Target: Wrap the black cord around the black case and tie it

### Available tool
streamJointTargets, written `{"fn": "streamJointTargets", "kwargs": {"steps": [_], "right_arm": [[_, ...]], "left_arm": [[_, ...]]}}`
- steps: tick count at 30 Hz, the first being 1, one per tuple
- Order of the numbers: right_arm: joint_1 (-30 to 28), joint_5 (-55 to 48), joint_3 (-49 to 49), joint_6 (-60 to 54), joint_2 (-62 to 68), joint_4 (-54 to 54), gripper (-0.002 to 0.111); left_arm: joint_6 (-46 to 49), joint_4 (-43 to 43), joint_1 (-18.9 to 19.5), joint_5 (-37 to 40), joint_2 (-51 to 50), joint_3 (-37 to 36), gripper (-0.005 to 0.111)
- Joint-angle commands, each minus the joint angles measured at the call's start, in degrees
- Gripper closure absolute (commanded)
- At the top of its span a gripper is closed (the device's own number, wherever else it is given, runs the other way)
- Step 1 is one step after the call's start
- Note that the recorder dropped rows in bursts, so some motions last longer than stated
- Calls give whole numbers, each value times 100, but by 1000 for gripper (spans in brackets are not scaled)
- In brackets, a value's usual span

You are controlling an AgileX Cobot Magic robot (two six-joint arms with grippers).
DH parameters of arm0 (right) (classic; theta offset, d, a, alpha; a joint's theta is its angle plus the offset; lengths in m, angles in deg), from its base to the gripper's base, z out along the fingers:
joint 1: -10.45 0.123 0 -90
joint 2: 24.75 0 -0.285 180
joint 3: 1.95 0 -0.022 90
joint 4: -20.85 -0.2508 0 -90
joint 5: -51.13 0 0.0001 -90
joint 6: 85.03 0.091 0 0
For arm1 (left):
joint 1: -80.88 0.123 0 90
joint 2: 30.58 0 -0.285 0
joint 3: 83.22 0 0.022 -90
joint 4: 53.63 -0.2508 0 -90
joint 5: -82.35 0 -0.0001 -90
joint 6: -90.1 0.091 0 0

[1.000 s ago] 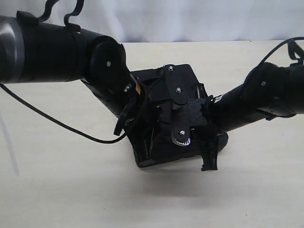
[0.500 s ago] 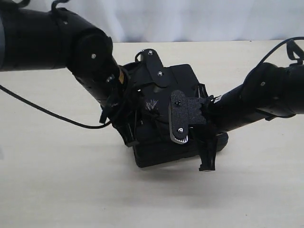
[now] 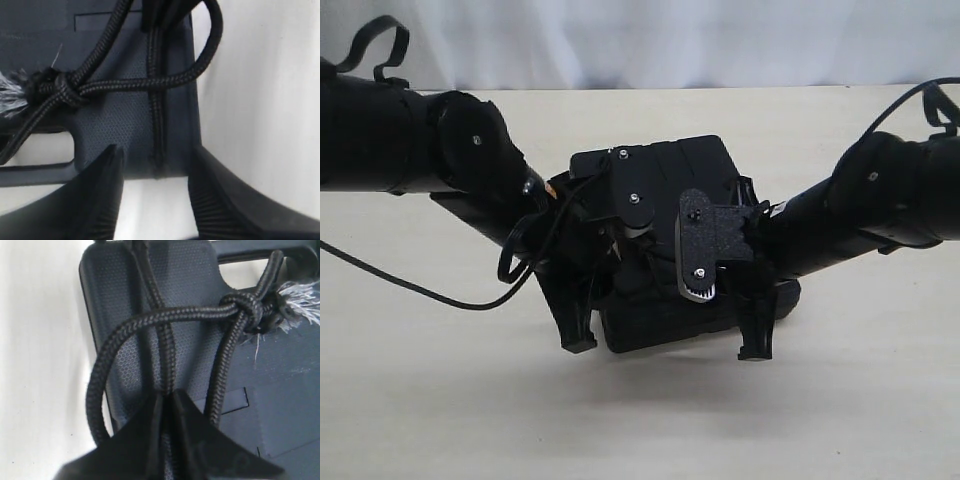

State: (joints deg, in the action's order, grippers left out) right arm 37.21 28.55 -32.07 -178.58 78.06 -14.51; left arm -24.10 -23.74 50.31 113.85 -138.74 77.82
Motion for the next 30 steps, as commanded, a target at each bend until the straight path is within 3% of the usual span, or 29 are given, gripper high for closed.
{"fn": "streamJointTargets", "kwargs": {"steps": [1,12,14,16,18,25,30], "right_arm": [[0,-5,23,39,-52,-19,104],[0,18,23,132,-52,-19,104],[0,18,23,132,-52,-19,104],[0,18,23,132,-52,-19,103],[0,18,23,179,-52,-19,93],[0,42,23,643,-187,-19,57],[-11,42,23,1052,-694,35,52]], "left_arm": [[200,430,20,-295,-4,-45,66],[351,771,-14,-502,-433,-45,67],[351,771,-14,-502,-433,-45,72],[351,771,-14,-502,-433,-45,87],[351,771,-14,-502,-433,-45,107],[289,771,-3,-502,-433,-34,107],[214,675,-3,-530,-397,-26,107]]}}
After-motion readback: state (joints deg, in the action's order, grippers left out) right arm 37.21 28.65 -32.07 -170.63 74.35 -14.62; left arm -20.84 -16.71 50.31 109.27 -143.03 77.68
